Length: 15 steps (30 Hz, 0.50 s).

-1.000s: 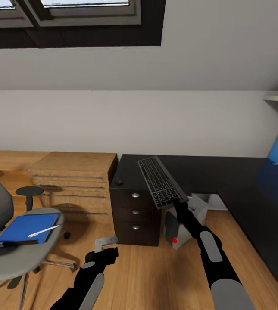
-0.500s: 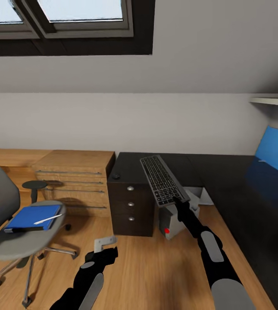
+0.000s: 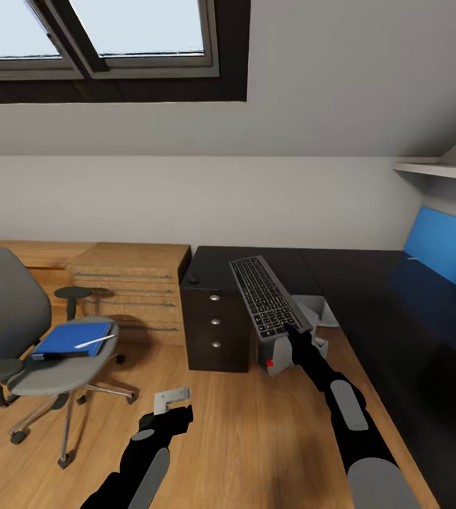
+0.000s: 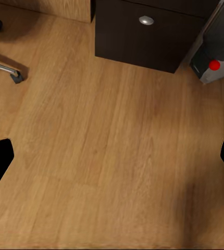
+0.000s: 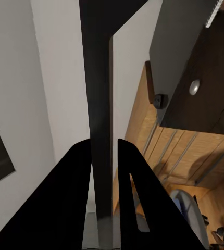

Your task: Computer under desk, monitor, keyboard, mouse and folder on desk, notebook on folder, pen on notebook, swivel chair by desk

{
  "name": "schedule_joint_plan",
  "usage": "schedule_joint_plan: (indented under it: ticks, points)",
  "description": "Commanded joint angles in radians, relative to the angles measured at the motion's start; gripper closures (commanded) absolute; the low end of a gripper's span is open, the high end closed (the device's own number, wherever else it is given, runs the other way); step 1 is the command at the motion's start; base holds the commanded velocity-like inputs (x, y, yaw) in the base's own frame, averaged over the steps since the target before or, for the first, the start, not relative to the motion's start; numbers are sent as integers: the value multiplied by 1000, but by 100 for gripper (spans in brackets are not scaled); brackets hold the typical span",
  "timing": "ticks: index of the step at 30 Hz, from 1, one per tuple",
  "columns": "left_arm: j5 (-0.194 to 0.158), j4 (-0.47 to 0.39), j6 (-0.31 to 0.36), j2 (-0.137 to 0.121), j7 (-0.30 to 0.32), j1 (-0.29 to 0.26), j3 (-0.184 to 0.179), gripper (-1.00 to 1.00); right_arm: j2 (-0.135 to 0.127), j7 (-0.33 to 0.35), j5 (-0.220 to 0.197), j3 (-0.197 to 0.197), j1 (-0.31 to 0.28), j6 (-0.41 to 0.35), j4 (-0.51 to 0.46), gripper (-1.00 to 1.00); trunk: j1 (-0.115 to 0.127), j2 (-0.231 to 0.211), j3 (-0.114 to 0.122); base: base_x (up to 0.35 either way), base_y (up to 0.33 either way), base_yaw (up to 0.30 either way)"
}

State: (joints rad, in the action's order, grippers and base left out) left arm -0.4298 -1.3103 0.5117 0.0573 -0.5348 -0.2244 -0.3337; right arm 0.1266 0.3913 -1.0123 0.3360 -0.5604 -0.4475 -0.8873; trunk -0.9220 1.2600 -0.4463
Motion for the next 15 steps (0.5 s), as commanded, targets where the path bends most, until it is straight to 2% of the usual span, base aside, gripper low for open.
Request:
schedule_joint_plan:
  ticks: [1,11,15]
  points:
    - [-10,-2,2,0,-10,-1,-2,-100,1,4,-11,5,-1,-11,1,100,5,-6,2,-347,-89,0]
    - [-13,-4,7,1,-8,-1,-2,-100,4,3,-11,4,-1,-7,7,100,43,-76,33,-346,-148,0]
    - [-14,-4,7,1,-8,0,-2,-100,0,3,-10,6,-1,-5,6,100,58,-104,46,-298,-223,0]
